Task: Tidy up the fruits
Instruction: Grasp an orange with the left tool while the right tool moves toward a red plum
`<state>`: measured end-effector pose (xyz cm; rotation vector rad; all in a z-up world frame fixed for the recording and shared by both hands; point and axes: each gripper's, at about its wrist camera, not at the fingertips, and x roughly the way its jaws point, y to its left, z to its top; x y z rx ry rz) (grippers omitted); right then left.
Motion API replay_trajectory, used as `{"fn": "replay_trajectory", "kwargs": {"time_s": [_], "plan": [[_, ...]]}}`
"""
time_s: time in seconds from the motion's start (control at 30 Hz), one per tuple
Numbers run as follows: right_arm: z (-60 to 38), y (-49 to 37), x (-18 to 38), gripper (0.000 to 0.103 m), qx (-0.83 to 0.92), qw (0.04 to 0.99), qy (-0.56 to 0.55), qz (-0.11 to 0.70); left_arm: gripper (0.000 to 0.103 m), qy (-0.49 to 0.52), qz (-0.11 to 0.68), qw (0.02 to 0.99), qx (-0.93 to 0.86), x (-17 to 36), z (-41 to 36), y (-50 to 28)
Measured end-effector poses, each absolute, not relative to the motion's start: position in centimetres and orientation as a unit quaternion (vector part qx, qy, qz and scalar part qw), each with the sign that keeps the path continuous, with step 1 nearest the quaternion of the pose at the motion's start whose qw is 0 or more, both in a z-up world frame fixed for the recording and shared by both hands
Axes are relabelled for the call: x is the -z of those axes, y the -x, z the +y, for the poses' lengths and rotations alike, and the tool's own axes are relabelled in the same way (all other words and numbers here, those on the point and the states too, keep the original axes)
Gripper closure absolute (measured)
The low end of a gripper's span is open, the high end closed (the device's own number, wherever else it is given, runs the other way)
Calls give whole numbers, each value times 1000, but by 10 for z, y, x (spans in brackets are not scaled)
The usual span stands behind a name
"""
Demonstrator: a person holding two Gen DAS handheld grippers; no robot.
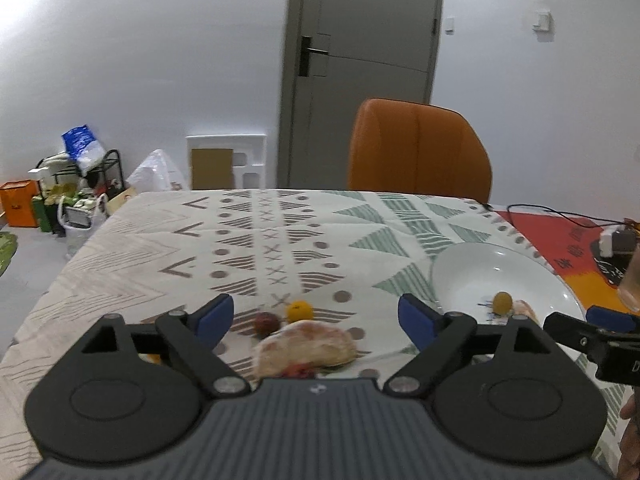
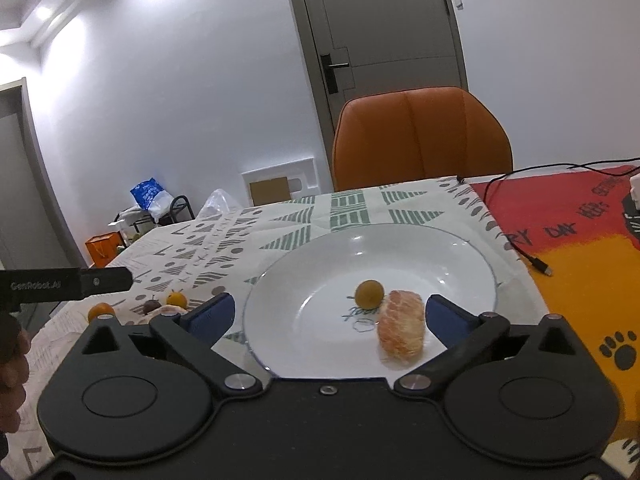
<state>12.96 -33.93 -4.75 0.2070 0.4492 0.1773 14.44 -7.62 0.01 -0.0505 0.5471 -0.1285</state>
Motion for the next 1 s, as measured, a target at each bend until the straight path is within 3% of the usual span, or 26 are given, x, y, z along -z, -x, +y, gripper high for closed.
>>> {"fn": "replay_trajectory", "kwargs": {"time_s": [1.0], "plan": [[-252,-127,38,0,-187,951,-60,237,15,70,274,959,-1,11,8,-96]]}}
